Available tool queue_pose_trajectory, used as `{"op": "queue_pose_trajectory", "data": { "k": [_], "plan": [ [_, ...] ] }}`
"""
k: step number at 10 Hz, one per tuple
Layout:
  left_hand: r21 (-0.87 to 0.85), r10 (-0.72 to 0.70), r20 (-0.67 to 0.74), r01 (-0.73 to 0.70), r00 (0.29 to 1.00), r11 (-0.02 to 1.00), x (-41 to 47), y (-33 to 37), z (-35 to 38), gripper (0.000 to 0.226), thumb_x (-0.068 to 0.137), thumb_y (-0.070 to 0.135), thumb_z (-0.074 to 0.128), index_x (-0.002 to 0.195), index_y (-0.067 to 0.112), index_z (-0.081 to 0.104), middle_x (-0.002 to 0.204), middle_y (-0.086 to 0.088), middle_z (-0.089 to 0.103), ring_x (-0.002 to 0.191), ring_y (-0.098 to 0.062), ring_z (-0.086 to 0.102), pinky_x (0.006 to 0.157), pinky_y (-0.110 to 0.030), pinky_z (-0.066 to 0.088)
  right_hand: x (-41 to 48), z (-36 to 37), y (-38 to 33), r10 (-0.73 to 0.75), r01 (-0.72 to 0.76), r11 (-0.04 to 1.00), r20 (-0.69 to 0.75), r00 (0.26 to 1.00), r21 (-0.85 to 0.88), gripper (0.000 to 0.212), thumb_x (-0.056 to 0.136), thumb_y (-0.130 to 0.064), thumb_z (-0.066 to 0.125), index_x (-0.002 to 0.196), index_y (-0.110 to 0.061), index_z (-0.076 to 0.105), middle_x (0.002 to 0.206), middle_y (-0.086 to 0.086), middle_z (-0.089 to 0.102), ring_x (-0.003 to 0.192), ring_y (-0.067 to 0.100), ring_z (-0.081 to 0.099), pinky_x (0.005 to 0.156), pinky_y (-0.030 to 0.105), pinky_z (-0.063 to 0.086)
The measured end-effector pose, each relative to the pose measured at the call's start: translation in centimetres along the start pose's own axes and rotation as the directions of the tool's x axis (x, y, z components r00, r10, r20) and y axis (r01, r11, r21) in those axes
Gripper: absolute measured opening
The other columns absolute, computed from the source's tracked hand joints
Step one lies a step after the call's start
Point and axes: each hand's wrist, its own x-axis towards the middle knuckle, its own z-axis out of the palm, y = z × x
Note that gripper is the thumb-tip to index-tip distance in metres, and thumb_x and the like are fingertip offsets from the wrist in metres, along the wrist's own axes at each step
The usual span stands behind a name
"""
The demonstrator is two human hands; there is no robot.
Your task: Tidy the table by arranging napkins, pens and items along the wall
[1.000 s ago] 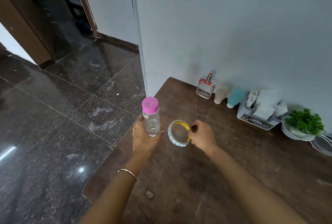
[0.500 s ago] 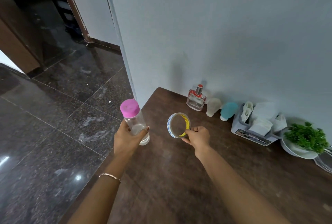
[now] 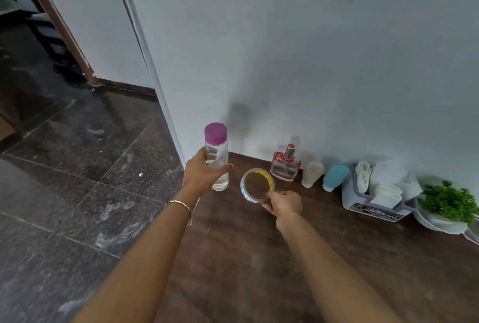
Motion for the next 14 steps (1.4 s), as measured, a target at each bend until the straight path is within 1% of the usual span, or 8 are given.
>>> {"op": "queue_pose_trajectory", "data": {
  "k": [2,3,4,6,7,10,12,14],
  "plan": [
    [0.038,0.042,0.075,-0.045,0.996,0.998,4.1,-0.4,0.5,0.056,0.070,0.037,0.081,0.117,0.019,0.056,0.113,0.002,0.066,0.095,-0.016,0.061,0.085,-0.029,0.048,0.9,3.5,-0.9,0.072,-0.061,0.981,-0.059,0.996,0.183,0.026,0.079,0.005,0.069,0.098,-0.003,0.052,0.108,0.017,0.056,0.086,0.030,0.067,0.073,0.033,0.059],
    [0.024,0.056,0.109,-0.059,0.992,0.998,6.5,-0.6,1.2,0.049,0.069,0.040,0.081,0.109,0.025,0.057,0.105,0.007,0.066,0.094,-0.017,0.064,0.088,-0.033,0.052,1.8,5.2,-1.5,0.088,-0.063,0.966,-0.088,0.992,0.252,0.023,0.079,0.005,0.069,0.092,-0.003,0.052,0.103,0.016,0.056,0.092,0.032,0.066,0.072,0.033,0.059],
    [-0.016,0.078,0.115,-0.077,0.990,0.997,7.9,-0.5,2.0,0.046,0.068,0.040,0.082,0.105,0.028,0.056,0.102,0.010,0.065,0.095,-0.017,0.065,0.090,-0.037,0.052,2.5,6.2,-1.6,0.108,-0.073,0.952,-0.101,0.989,0.297,0.023,0.078,0.006,0.070,0.094,-0.001,0.055,0.099,0.014,0.058,0.090,0.030,0.066,0.069,0.031,0.059],
    [-0.045,0.068,0.138,-0.063,0.988,0.997,8.9,-1.0,2.7,0.051,0.062,0.040,0.079,0.106,0.033,0.055,0.105,0.010,0.065,0.098,-0.019,0.064,0.090,-0.043,0.052,3.4,7.4,-2.0,0.117,-0.065,0.945,-0.147,0.982,0.320,0.021,0.078,0.009,0.068,0.088,-0.002,0.054,0.082,0.007,0.053,0.067,0.018,0.059,0.071,0.032,0.059],
    [-0.048,0.062,0.146,-0.056,0.987,0.997,8.8,-1.2,2.9,0.053,0.065,0.032,0.079,0.112,0.028,0.054,0.107,0.010,0.064,0.098,-0.019,0.063,0.090,-0.041,0.052,3.6,7.7,-2.0,0.116,-0.060,0.936,-0.143,0.983,0.347,0.022,0.079,0.011,0.066,0.090,-0.003,0.054,0.081,0.008,0.053,0.067,0.018,0.059,0.071,0.032,0.059],
    [-0.071,0.062,0.174,-0.050,0.983,0.996,9.0,-1.3,2.8,0.060,0.069,0.027,0.082,0.120,0.022,0.052,0.114,0.005,0.064,0.104,-0.020,0.062,0.093,-0.041,0.051,3.9,7.1,-1.5,0.102,-0.071,0.950,-0.090,0.991,0.303,0.018,0.083,0.002,0.069,0.084,-0.004,0.052,0.079,0.012,0.061,0.065,0.020,0.065,0.074,0.032,0.059],
    [-0.064,0.014,0.207,-0.001,0.978,0.998,7.7,-2.2,2.8,0.066,0.073,0.022,0.082,0.128,0.016,0.046,0.127,-0.004,0.059,0.100,-0.017,0.058,0.087,-0.027,0.048,3.1,5.2,-0.8,0.064,-0.037,0.966,-0.095,0.993,0.258,0.022,0.082,0.002,0.069,0.081,-0.008,0.049,0.086,0.013,0.063,0.075,0.023,0.068,0.065,0.028,0.057],
    [0.028,-0.099,0.236,0.095,0.967,0.995,5.9,-4.0,3.0,0.078,0.078,0.017,0.077,0.142,0.009,0.033,0.141,-0.009,0.050,0.118,-0.026,0.058,0.094,-0.034,0.048,1.6,2.0,0.1,0.020,0.002,0.986,-0.132,0.991,0.164,0.017,0.083,-0.001,0.068,0.082,-0.010,0.053,0.086,0.009,0.065,0.075,0.019,0.069,0.071,0.029,0.059]
  ]
}}
